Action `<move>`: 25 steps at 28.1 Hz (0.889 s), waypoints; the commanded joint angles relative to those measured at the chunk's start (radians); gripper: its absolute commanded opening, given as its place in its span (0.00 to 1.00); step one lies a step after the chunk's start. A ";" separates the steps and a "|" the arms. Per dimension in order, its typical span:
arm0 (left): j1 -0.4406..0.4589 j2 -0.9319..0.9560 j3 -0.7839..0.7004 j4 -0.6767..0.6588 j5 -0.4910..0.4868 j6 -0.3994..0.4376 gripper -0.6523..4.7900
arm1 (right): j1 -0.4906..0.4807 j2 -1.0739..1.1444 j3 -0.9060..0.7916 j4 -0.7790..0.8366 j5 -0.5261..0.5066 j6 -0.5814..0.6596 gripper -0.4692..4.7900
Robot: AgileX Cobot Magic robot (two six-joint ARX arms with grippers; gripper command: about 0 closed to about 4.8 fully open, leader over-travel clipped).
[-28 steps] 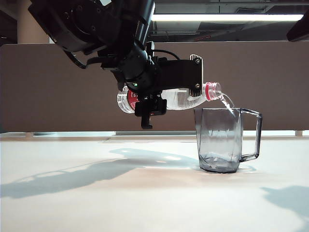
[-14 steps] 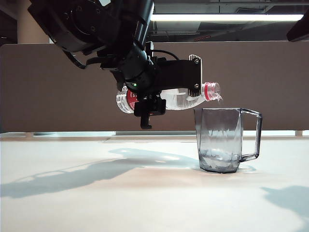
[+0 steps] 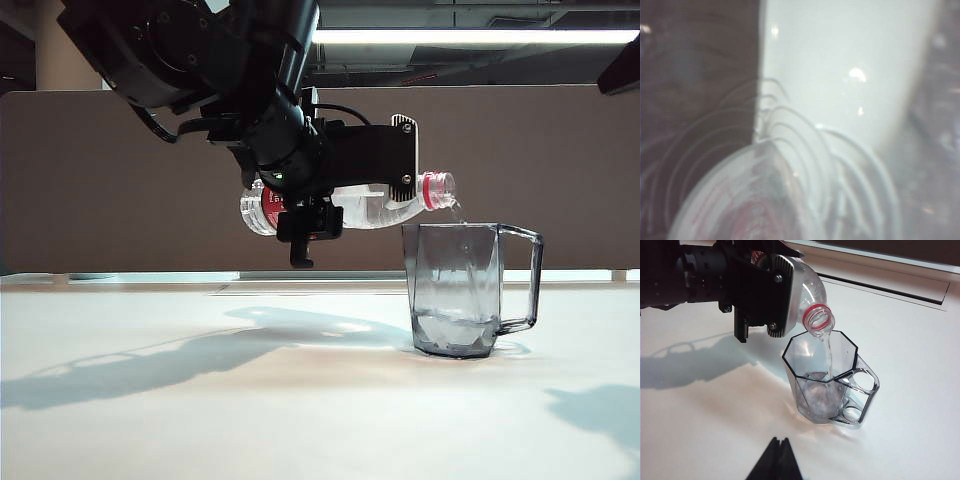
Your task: Pick up the mineral water bottle with the left hand on the table and pour water into the mug until it's half full.
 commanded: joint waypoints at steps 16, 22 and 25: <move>-0.001 -0.007 0.008 0.039 -0.003 0.051 0.55 | 0.000 0.000 0.008 0.018 -0.003 -0.003 0.08; -0.001 -0.007 0.008 0.039 -0.003 0.053 0.55 | 0.000 0.000 0.008 0.018 -0.003 -0.004 0.08; -0.001 -0.007 0.008 0.039 -0.003 0.053 0.55 | 0.000 0.000 0.008 0.018 -0.003 -0.004 0.08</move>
